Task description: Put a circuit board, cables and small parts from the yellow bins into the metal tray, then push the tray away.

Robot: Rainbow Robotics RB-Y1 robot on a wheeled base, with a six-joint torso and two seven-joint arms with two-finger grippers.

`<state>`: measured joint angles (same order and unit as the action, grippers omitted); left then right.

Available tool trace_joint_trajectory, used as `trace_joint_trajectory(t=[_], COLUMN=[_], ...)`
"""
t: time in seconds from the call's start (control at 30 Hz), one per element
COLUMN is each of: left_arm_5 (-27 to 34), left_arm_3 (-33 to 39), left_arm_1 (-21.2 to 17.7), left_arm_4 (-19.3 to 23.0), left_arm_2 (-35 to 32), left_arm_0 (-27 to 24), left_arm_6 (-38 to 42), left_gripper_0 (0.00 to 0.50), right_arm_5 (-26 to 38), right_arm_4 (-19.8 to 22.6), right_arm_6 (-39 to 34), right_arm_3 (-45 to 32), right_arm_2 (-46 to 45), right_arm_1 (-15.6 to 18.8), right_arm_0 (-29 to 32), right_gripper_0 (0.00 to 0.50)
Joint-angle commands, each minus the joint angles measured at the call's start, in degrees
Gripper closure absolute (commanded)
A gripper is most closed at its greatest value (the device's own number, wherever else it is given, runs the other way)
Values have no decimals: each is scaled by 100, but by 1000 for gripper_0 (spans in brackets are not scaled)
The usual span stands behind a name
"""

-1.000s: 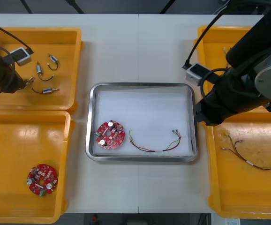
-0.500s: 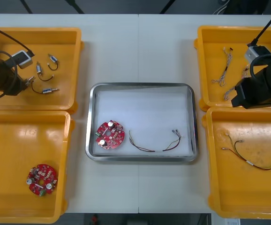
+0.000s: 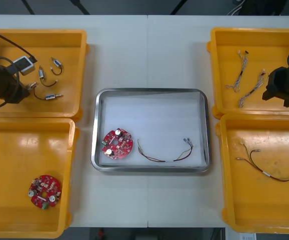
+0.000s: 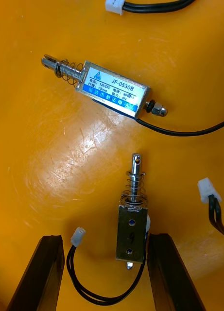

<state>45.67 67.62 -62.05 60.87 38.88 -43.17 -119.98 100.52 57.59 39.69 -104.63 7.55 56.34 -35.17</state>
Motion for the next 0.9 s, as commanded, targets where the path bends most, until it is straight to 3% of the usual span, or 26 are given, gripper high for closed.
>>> trace_joint_trajectory(t=[0.03, 0.13, 0.17, 0.2, 0.23, 0.3, 0.43, 0.5, 0.9], left_arm_5=[-67, -67, -67, -93, -111, -181, -190, -190, -163], left_arm_3=[-38, -30, -30, -38, -38, -38, -38, -38, -12], left_arm_1=[35, 70, 79, 88, 97, 114, 132, 132, 61], left_arm_4=[74, 74, 74, 74, 74, 83, 83, 83, 294], left_arm_2=[58, 50, 50, 50, 58, 58, 58, 58, 50], left_arm_0=[-244, -244, -244, -253, -244, -244, -244, -244, -297], left_arm_6=[-263, -263, -263, -254, -263, -263, -263, -263, -263], left_gripper_0=[0, 8, 46, 136, 164, 320, 475, 500, 500], right_arm_5=[-138, -261, -279, -322, -340, -402, -533, -586, -1034], right_arm_4=[-29, -143, -170, -240, -266, -398, -565, -679, -1444], right_arm_6=[-489, -779, -823, -884, -893, -911, -937, -946, -911], right_arm_3=[645, 1234, 1331, 1542, 1621, 2008, 2684, 2930, 3976], right_arm_2=[274, 572, 616, 695, 722, 819, 836, 836, 836], right_arm_1=[176, 18, -9, -97, -123, -281, -589, -721, -1318], right_arm_0=[-763, -1159, -1229, -1343, -1387, -1598, -1906, -2029, -2161], right_gripper_0=[0, 0, 0, 0, 0, 0, 0, 0, 0])
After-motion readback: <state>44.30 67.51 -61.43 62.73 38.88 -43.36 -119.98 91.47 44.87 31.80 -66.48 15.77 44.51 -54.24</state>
